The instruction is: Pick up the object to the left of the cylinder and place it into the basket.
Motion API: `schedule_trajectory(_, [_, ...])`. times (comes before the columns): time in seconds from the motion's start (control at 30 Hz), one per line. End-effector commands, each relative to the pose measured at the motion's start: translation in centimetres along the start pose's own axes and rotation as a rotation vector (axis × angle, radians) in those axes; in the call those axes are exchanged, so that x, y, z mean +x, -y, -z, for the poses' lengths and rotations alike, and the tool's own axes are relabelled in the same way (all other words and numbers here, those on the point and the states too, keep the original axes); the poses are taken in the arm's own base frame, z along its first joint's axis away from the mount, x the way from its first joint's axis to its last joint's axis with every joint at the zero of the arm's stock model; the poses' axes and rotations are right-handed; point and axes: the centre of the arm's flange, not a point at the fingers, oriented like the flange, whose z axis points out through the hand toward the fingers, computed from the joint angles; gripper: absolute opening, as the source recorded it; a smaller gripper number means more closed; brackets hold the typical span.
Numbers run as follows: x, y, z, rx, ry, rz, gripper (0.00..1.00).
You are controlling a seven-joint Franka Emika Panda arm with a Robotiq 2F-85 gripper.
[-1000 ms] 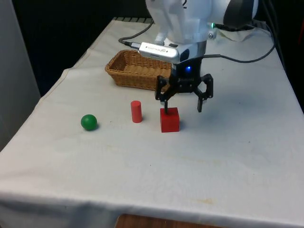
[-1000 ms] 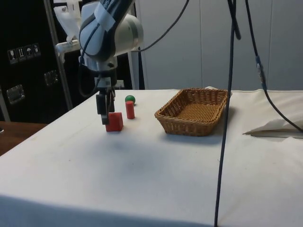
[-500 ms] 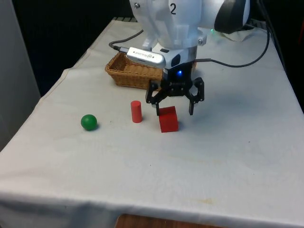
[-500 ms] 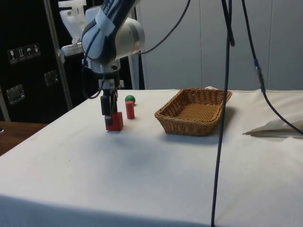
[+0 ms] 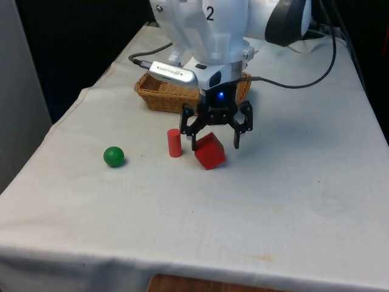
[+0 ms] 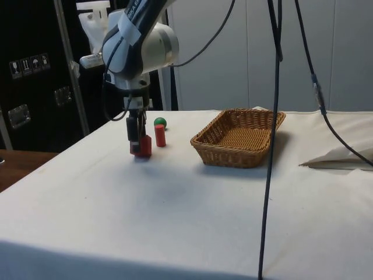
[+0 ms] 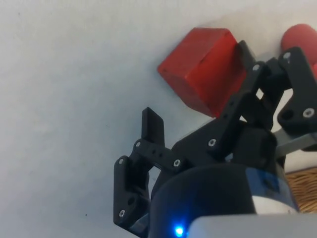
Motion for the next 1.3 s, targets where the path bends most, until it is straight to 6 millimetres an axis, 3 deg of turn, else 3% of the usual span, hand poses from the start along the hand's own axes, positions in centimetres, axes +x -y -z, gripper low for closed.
schedule_trajectory(0.0, [0.06,-0.26,-0.27,0.007,-0.003,0.002,1.00])
schedule_trajectory(1.17, [0.40,-0.30,-1.20,-0.011,0.007,0.008,1.00])
schedule_trajectory(1.2, [0.40,-0.30,-1.20,-0.011,0.007,0.008,0.97])
schedule_trajectory(1.27, [0.40,-0.30,-1.20,-0.011,0.007,0.008,0.79])
